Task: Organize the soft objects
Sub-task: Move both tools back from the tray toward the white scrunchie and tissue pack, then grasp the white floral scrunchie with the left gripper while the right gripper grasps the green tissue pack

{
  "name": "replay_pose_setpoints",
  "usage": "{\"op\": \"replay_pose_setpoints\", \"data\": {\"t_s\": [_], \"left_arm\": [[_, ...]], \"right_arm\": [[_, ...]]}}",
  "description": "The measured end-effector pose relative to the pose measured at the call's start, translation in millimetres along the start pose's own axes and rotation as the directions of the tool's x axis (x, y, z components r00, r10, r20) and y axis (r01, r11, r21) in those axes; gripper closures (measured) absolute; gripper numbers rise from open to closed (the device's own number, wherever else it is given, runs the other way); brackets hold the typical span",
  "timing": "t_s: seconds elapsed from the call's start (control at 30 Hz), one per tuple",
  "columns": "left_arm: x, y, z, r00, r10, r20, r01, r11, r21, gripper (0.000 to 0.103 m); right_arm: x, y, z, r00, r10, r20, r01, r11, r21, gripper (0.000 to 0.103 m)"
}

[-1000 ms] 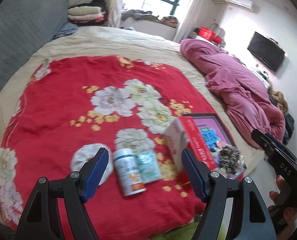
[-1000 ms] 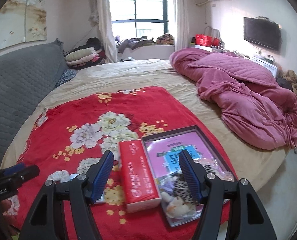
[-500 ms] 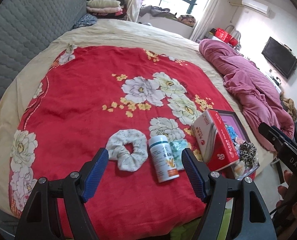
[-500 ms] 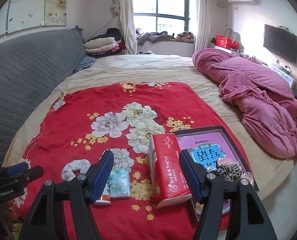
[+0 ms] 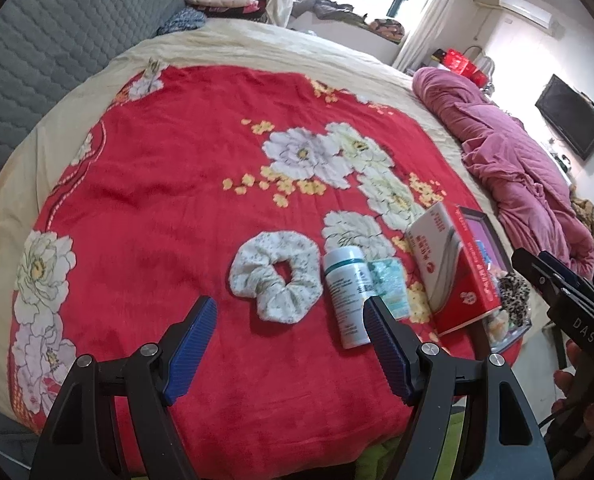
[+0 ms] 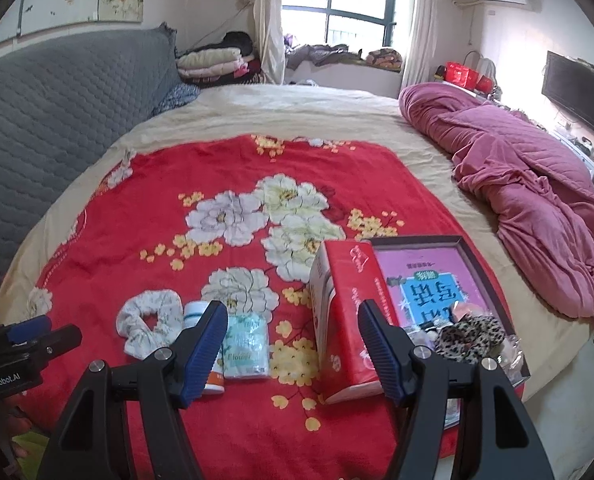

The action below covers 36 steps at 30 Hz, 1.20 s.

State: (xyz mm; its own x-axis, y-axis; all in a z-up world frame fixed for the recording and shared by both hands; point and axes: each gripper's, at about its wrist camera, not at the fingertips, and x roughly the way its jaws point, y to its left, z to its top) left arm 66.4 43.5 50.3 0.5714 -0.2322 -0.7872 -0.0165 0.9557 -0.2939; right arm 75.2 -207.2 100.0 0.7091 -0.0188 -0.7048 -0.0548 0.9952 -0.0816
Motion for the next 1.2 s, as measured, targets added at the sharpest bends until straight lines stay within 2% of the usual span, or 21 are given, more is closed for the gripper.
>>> {"op": "replay_pose_setpoints", "data": {"t_s": [0.3,0.67,1.2], "left_arm": [[35,17,-10,0.998,0.012,-0.061,-0.014,1.0,-0.023,0.026],[73,29,-14,0.993,0.004,-0.122,-0.009,0.999,-0.039,0.026],[105,32,-10,0.988,-0.01,-0.157,0.003,0.999,-0.042,0.026]], "right_arm": [[51,17,-23,0.994,0.005,-0.109,-0.01,0.999,-0.043,0.036],[105,36,-44,0.972,0.037,-0.231,-0.055,0.996,-0.073,0.036],[154,46,-49,0.945,0.068,-0.32,-0.096,0.993,-0.072,0.036]]}}
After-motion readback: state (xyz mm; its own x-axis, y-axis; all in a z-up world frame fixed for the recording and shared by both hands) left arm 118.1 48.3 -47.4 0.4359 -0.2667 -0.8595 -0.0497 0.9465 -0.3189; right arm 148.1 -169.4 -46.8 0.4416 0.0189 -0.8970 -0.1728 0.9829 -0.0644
